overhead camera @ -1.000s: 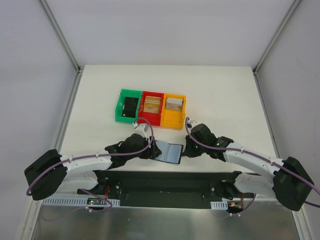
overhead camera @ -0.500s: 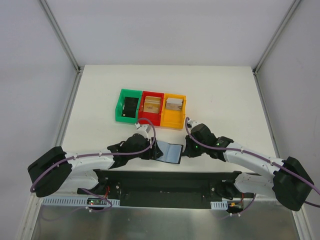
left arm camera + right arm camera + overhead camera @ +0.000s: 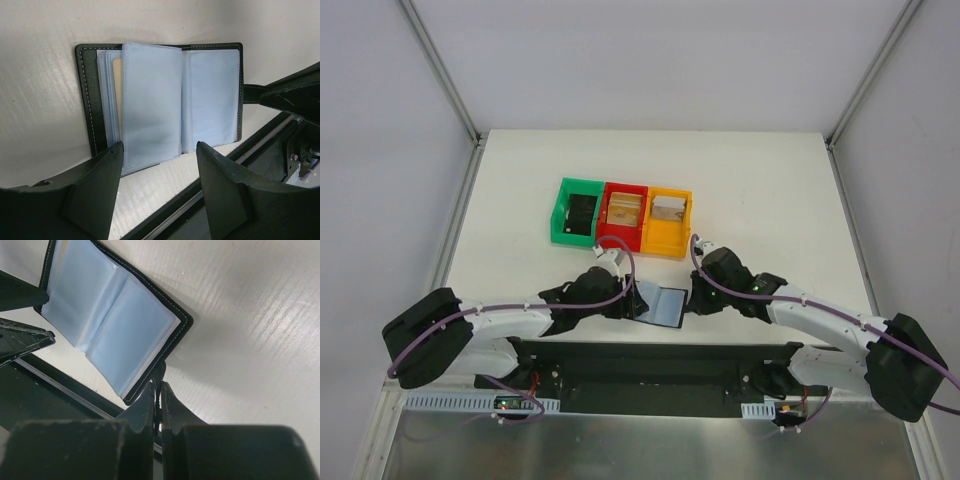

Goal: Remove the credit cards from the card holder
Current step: Remove the credit card from the card holder.

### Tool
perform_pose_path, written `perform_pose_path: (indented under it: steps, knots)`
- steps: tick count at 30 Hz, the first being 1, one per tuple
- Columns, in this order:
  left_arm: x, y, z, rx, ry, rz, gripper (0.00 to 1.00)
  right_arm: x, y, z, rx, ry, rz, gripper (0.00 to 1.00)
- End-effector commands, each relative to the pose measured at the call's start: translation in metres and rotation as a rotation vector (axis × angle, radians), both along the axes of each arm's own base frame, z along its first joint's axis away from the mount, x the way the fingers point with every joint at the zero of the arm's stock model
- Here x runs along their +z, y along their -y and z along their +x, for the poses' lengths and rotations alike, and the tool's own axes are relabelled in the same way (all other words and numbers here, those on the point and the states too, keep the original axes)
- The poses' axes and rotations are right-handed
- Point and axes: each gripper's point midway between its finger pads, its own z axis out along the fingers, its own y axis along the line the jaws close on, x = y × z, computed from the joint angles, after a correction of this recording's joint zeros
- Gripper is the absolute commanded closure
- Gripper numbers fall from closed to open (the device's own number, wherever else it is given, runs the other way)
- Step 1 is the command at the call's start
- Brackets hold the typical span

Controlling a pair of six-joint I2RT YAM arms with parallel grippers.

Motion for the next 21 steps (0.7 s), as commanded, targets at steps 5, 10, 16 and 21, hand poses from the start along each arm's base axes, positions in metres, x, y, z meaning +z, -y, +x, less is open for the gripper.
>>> perform_pose_path:
  steps: [5,10,16,21]
  knots:
    - [0.011,0.028,-0.009,-0.117,-0.016,-0.082,0.41,0.009,-0.008,0.003,0.020,0.009,0.023,1.00]
    - [0.017,0.040,-0.015,-0.178,-0.018,-0.124,0.41,0.009,-0.009,0.003,0.023,0.011,0.024,1.00]
    - [0.029,0.050,-0.016,-0.219,0.003,-0.174,0.41,0.009,-0.009,0.003,0.022,0.012,0.023,1.00]
    - [0.035,0.050,-0.014,-0.211,0.025,-0.187,0.41,0.009,-0.007,0.003,0.020,0.015,0.020,1.00]
